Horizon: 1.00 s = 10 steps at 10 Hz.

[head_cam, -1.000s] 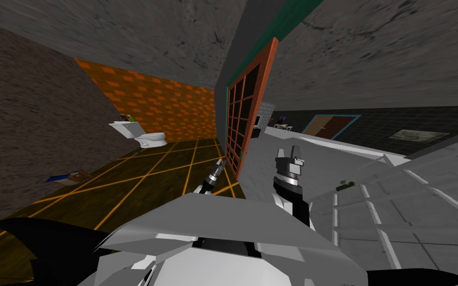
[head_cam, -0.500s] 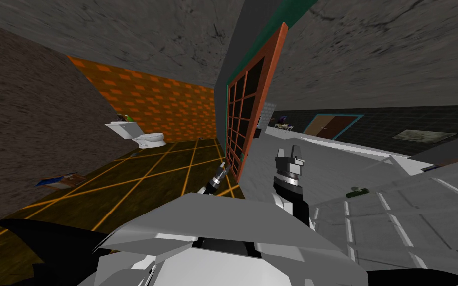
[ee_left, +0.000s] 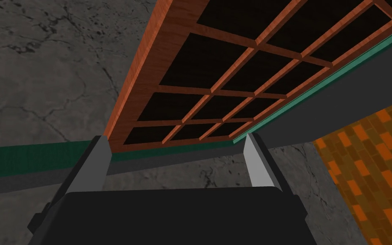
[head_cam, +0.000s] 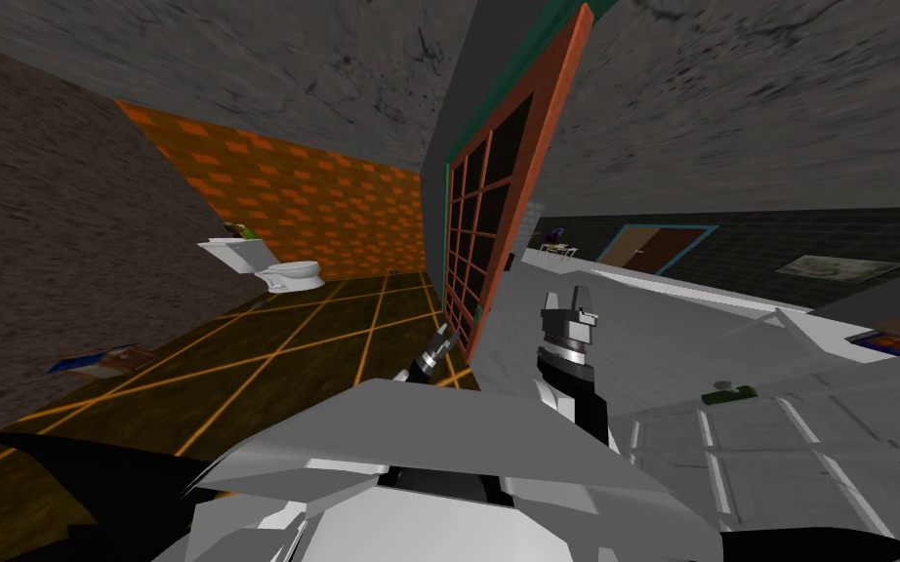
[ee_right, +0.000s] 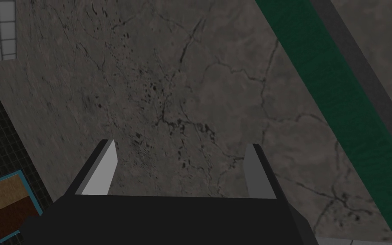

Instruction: Push the door open

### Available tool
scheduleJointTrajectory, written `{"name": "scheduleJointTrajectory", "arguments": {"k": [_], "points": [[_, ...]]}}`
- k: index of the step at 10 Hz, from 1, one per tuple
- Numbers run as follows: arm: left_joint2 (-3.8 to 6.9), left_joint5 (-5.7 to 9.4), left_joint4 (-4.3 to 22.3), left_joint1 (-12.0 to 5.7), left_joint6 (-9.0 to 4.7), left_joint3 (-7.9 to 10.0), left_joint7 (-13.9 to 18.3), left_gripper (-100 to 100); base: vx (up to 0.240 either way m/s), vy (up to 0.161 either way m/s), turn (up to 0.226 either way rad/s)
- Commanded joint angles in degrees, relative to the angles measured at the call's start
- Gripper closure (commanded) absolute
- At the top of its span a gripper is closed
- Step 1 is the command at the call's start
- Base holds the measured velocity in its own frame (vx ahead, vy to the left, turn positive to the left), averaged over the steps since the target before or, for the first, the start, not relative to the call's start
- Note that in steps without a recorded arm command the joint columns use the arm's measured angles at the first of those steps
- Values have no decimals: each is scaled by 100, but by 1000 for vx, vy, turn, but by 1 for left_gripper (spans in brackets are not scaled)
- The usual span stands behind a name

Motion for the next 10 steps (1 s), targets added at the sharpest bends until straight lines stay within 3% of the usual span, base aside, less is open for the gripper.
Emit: {"name": "scheduleJointTrajectory", "arguments": {"k": [1,4,10], "points": [[8,-37,198,-75,-55,-96,-129,-100,95,5,3],[26,-158,685,-258,-146,-404,-496,-100,142,25,0],[42,-317,1325,-499,-266,-808,-979,-100,126,17,1]]}}
